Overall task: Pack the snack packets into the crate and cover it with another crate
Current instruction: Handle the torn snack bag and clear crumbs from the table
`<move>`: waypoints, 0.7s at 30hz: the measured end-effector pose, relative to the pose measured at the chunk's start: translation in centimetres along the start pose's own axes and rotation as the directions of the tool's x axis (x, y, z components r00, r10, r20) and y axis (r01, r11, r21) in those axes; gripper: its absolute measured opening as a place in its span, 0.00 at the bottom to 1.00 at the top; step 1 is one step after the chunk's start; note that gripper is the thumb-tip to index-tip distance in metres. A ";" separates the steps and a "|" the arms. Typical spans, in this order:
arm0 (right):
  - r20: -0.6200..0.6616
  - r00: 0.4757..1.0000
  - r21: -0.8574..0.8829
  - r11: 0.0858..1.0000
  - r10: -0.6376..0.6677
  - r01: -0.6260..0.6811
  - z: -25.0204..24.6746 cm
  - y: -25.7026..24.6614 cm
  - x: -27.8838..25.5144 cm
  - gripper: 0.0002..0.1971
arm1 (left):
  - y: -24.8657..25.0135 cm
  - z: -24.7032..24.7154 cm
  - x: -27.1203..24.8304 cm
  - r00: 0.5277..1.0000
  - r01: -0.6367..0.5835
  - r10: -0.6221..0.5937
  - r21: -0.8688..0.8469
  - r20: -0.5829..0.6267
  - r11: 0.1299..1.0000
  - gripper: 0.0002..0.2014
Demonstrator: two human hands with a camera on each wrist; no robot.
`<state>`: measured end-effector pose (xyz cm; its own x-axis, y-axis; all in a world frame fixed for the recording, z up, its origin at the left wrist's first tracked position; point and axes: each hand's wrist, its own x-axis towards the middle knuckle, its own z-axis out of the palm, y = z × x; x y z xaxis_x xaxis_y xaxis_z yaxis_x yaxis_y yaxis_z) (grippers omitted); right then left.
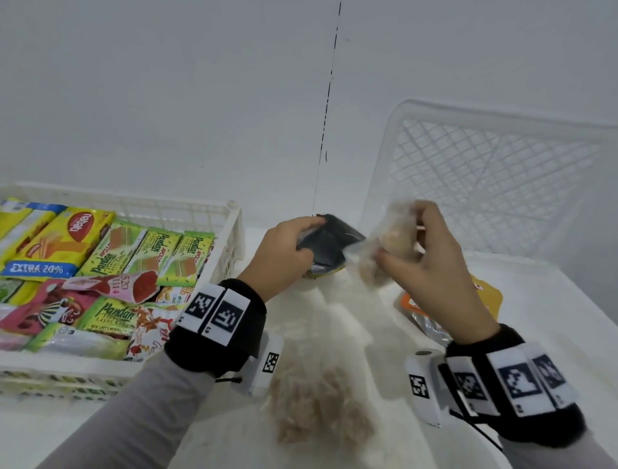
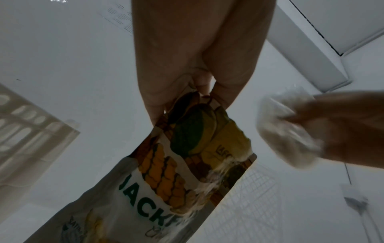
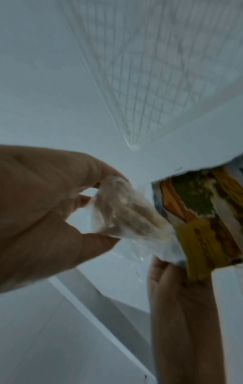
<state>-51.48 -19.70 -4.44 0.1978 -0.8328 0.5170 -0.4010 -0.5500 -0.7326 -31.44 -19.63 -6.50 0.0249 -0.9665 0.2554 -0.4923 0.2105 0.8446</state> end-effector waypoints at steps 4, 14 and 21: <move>-0.168 0.940 -0.073 0.955 -0.296 0.287 3.9 -1.1 1.3 0.24 | 0.6 -0.2 0.9 0.998 -0.017 0.019 -0.033 0.058 0.999 0.24; 0.029 0.873 -0.484 0.757 -0.487 0.439 6.7 0.7 2.6 0.08 | 1.1 -0.7 2.0 0.995 0.060 -0.049 -0.131 0.089 0.990 0.21; 0.388 0.882 -0.742 0.476 -0.267 0.471 7.1 0.1 3.2 0.09 | 1.4 -0.6 1.4 0.992 0.036 -0.009 -0.211 0.129 0.977 0.25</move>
<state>-44.48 -22.87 -5.96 0.6287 -0.6119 0.4800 -0.7620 -0.6079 0.2231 -31.61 -20.59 -4.69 -0.0828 -0.9792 0.1853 -0.2963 0.2017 0.9335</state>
